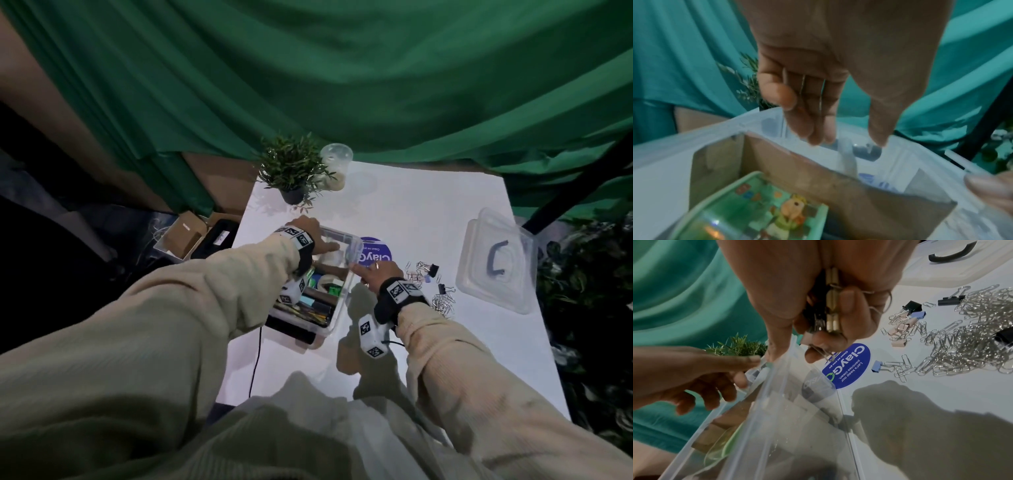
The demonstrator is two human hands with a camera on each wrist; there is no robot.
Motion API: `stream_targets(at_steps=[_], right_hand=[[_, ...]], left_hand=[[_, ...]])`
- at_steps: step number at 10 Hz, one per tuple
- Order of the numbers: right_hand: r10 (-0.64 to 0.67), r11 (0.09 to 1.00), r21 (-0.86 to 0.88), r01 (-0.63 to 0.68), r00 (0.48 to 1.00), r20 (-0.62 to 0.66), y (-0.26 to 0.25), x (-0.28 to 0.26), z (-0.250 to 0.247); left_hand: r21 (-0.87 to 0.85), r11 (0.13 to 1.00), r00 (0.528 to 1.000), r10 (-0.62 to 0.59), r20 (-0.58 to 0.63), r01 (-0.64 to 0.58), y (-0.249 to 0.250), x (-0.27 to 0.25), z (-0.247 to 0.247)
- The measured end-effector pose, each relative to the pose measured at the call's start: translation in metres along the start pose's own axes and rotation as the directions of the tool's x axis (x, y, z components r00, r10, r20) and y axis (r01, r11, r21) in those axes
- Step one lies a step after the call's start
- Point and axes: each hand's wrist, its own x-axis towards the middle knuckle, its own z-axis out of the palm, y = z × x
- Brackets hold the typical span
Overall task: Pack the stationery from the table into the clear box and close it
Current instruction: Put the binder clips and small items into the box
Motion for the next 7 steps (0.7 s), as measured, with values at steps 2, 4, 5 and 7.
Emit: stream_targets(at_steps=[2, 4, 5, 7], right_hand=[[0.02, 0.999, 0.05, -0.02, 1.0, 0.013, 0.0, 0.0, -0.004], [0.014, 1.0, 0.006, -0.014, 1.0, -0.018, -0.005, -0.005, -0.007], [-0.017, 0.997, -0.07, 0.018, 1.0, 0.014, -0.008, -0.004, -0.009], [0.024, 0.995, 0.101, -0.022, 1.0, -0.017, -0.021, 0.005, -0.032]], left_hand=[[0.164, 0.986, 0.999, -0.007, 0.047, 0.0, 0.021, 0.001, 0.01], [0.171, 0.983, 0.997, -0.068, 0.033, 0.061, 0.022, 0.005, 0.02], [0.157, 0.986, 0.997, -0.066, 0.034, 0.06, 0.019, 0.006, 0.024], [0.054, 0.998, 0.999, -0.023, 0.031, 0.021, 0.004, 0.006, 0.021]])
